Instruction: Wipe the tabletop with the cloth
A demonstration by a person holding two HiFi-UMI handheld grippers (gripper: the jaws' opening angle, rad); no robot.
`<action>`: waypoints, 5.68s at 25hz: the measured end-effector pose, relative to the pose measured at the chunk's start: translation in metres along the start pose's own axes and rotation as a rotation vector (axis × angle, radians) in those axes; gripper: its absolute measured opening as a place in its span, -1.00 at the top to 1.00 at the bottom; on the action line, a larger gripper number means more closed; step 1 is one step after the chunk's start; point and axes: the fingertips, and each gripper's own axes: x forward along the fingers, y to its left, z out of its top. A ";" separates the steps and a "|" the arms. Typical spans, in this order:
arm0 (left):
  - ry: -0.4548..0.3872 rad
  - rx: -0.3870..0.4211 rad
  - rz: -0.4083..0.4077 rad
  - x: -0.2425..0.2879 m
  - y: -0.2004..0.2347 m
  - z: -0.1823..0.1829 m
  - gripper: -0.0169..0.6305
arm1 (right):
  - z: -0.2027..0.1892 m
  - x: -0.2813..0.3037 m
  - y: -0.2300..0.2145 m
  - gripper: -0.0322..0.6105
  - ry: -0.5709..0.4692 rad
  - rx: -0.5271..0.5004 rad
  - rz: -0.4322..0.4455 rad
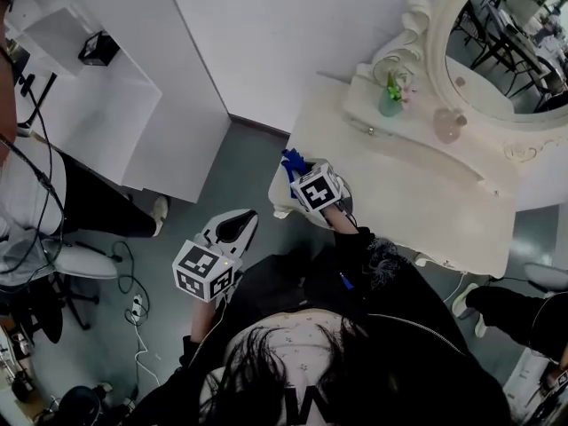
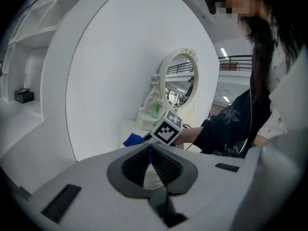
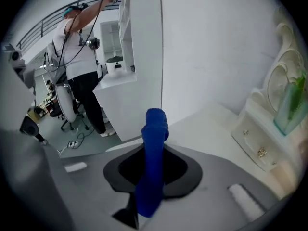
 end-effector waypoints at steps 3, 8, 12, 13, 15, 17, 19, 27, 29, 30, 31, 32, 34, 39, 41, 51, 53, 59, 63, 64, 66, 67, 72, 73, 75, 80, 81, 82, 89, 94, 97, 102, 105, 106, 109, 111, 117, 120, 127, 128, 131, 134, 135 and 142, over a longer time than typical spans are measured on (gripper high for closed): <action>0.002 -0.016 0.027 -0.009 0.009 -0.005 0.96 | -0.015 0.013 -0.003 0.66 0.063 -0.081 -0.043; 0.001 -0.023 0.006 -0.007 0.012 -0.004 0.96 | -0.033 0.011 -0.018 0.66 0.088 -0.184 -0.132; 0.008 -0.001 -0.059 0.012 0.000 -0.001 0.96 | -0.049 -0.002 -0.032 0.66 0.074 -0.129 -0.167; 0.011 0.007 -0.079 0.017 -0.004 0.000 0.96 | -0.053 -0.006 -0.037 0.66 0.067 -0.105 -0.170; 0.019 0.024 -0.116 0.028 -0.015 0.002 0.96 | -0.062 -0.013 -0.046 0.66 0.057 -0.053 -0.174; 0.026 0.036 -0.145 0.037 -0.024 0.004 0.96 | -0.072 -0.021 -0.056 0.66 0.063 -0.023 -0.187; 0.031 0.048 -0.163 0.045 -0.033 0.006 0.96 | -0.084 -0.030 -0.068 0.66 0.077 -0.020 -0.213; 0.059 0.078 -0.200 0.081 -0.076 0.009 0.96 | -0.148 -0.086 -0.134 0.66 0.137 -0.013 -0.342; 0.061 0.086 -0.210 0.094 -0.090 0.013 0.96 | -0.164 -0.102 -0.149 0.66 0.147 -0.006 -0.357; 0.061 0.091 -0.214 0.101 -0.099 0.016 0.96 | -0.171 -0.110 -0.156 0.66 0.151 -0.007 -0.364; 0.061 0.097 -0.221 0.108 -0.108 0.018 0.96 | -0.179 -0.118 -0.164 0.66 0.156 -0.007 -0.374; 0.062 0.105 -0.232 0.117 -0.119 0.021 0.96 | -0.188 -0.127 -0.172 0.66 0.160 -0.004 -0.386; 0.067 0.118 -0.258 0.134 -0.141 0.025 0.96 | -0.209 -0.146 -0.188 0.66 0.167 0.015 -0.410; 0.088 0.150 -0.324 0.179 -0.208 0.027 0.96 | -0.266 -0.193 -0.230 0.66 0.182 0.057 -0.452; 0.094 0.160 -0.349 0.196 -0.238 0.028 0.96 | -0.288 -0.214 -0.248 0.66 0.182 0.073 -0.468; 0.128 0.197 -0.437 0.260 -0.357 0.020 0.96 | -0.391 -0.306 -0.313 0.66 0.195 0.163 -0.533; 0.134 0.208 -0.448 0.268 -0.375 0.019 0.96 | -0.410 -0.322 -0.327 0.66 0.202 0.177 -0.550; 0.143 0.232 -0.475 0.293 -0.412 0.022 0.96 | -0.469 -0.373 -0.372 0.66 0.241 0.229 -0.633; 0.151 0.247 -0.489 0.303 -0.430 0.023 0.96 | -0.506 -0.408 -0.394 0.66 0.255 0.305 -0.668; 0.153 0.250 -0.492 0.305 -0.434 0.024 0.95 | -0.513 -0.414 -0.398 0.66 0.251 0.328 -0.673; 0.153 0.255 -0.496 0.308 -0.438 0.025 0.96 | -0.525 -0.425 -0.405 0.66 0.247 0.367 -0.684; 0.153 0.256 -0.495 0.309 -0.439 0.026 0.96 | -0.531 -0.430 -0.409 0.66 0.250 0.379 -0.690; 0.148 0.251 -0.473 0.309 -0.438 0.027 0.96 | -0.559 -0.457 -0.423 0.66 0.291 0.406 -0.733; 0.148 0.248 -0.466 0.308 -0.436 0.026 0.96 | -0.565 -0.463 -0.426 0.66 0.296 0.419 -0.743; 0.148 0.243 -0.454 0.306 -0.433 0.025 0.96 | -0.575 -0.473 -0.431 0.66 0.297 0.453 -0.762; 0.148 0.226 -0.425 0.294 -0.425 0.022 0.96 | -0.585 -0.484 -0.436 0.66 0.303 0.495 -0.796; 0.149 0.222 -0.416 0.291 -0.422 0.021 0.96 | -0.585 -0.484 -0.437 0.66 0.309 0.491 -0.803; 0.149 0.218 -0.407 0.288 -0.418 0.020 0.96 | -0.584 -0.484 -0.438 0.66 0.317 0.486 -0.809; 0.146 0.189 -0.343 0.266 -0.381 0.016 0.96 | -0.568 -0.485 -0.433 0.66 0.243 0.593 -0.832; 0.125 0.178 -0.320 0.253 -0.357 0.018 0.96 | -0.519 -0.475 -0.424 0.66 0.143 0.635 -0.820; 0.113 0.181 -0.329 0.242 -0.342 0.021 0.96 | -0.470 -0.462 -0.411 0.66 0.074 0.615 -0.796; 0.100 0.162 -0.321 0.214 -0.293 0.030 0.96 | -0.374 -0.421 -0.376 0.66 -0.042 0.544 -0.718; 0.094 0.151 -0.303 0.194 -0.260 0.031 0.96 | -0.322 -0.392 -0.340 0.66 -0.088 0.510 -0.658; 0.093 0.147 -0.297 0.186 -0.249 0.030 0.96 | -0.306 -0.382 -0.326 0.66 -0.098 0.499 -0.637; 0.083 0.131 -0.275 0.161 -0.215 0.028 0.96 | -0.260 -0.343 -0.284 0.66 -0.116 0.458 -0.573; 0.079 0.121 -0.259 0.145 -0.192 0.026 0.96 | -0.230 -0.315 -0.258 0.66 -0.123 0.429 -0.530; 0.077 0.107 -0.222 0.104 -0.135 0.022 0.96 | -0.150 -0.235 -0.181 0.66 -0.137 0.334 -0.397; 0.071 0.085 -0.187 0.082 -0.110 0.015 0.96 | -0.118 -0.198 -0.138 0.66 -0.134 0.274 -0.317; 0.053 0.029 -0.107 0.036 -0.064 -0.002 0.96 | -0.068 -0.130 -0.050 0.66 -0.119 0.148 -0.163; 0.049 0.021 -0.094 0.030 -0.058 -0.004 0.96 | -0.062 -0.123 -0.039 0.66 -0.115 0.132 -0.141; 0.042 0.009 -0.065 0.017 -0.046 -0.008 0.96 | -0.053 -0.101 -0.013 0.66 -0.084 0.092 -0.098; 0.034 0.001 -0.048 0.008 -0.039 -0.010 0.96 | -0.044 -0.083 0.007 0.66 -0.070 0.061 -0.066; 0.031 -0.003 -0.043 0.005 -0.037 -0.011 0.96 | -0.042 -0.078 0.013 0.66 -0.066 0.053 -0.054; 0.027 -0.007 -0.035 -0.001 -0.031 -0.013 0.96 | -0.067 -0.045 0.040 0.66 0.052 -0.099 -0.039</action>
